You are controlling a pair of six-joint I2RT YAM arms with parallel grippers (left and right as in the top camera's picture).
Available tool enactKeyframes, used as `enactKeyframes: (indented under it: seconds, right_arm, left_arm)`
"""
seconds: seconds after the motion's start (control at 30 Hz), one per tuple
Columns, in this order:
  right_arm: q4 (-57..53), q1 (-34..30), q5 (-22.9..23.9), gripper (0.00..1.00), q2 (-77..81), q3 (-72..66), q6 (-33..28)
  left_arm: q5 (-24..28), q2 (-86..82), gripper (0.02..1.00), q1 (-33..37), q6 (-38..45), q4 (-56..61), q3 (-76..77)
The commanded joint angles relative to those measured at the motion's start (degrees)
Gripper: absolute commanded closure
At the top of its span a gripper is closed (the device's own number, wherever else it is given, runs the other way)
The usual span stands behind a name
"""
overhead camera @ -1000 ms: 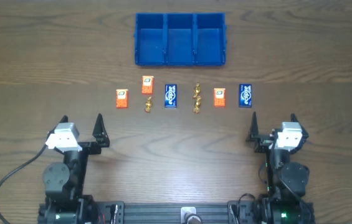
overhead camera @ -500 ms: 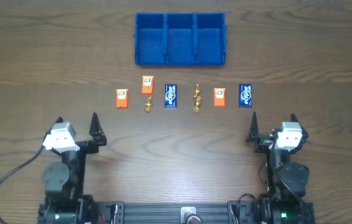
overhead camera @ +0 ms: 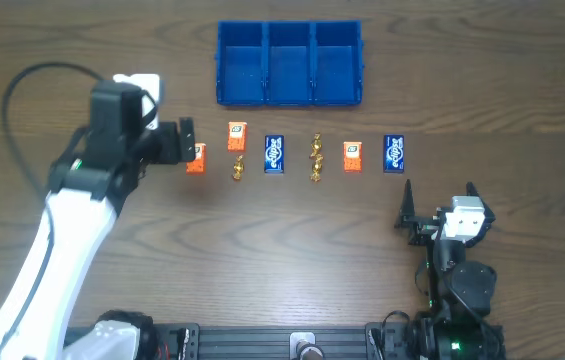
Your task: Sort Candies Into Trays
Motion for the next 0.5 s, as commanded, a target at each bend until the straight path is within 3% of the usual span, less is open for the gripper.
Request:
enactKeyframes:
  seconds: [0.03,0.5]
  right_arm:
    - [-0.3,-0.3,-0.1,0.003,-0.4,-0.1,-0.8]
    - [-0.3,-0.3,-0.1,0.003,-0.4,-0.1,-0.8]
  left_arm:
    - [1.9,12.2,0.023,-0.1,-0.9,0.8,0.7]
    - [4.0,27.0,0.018,-1.5,-0.7,8.0,0.7]
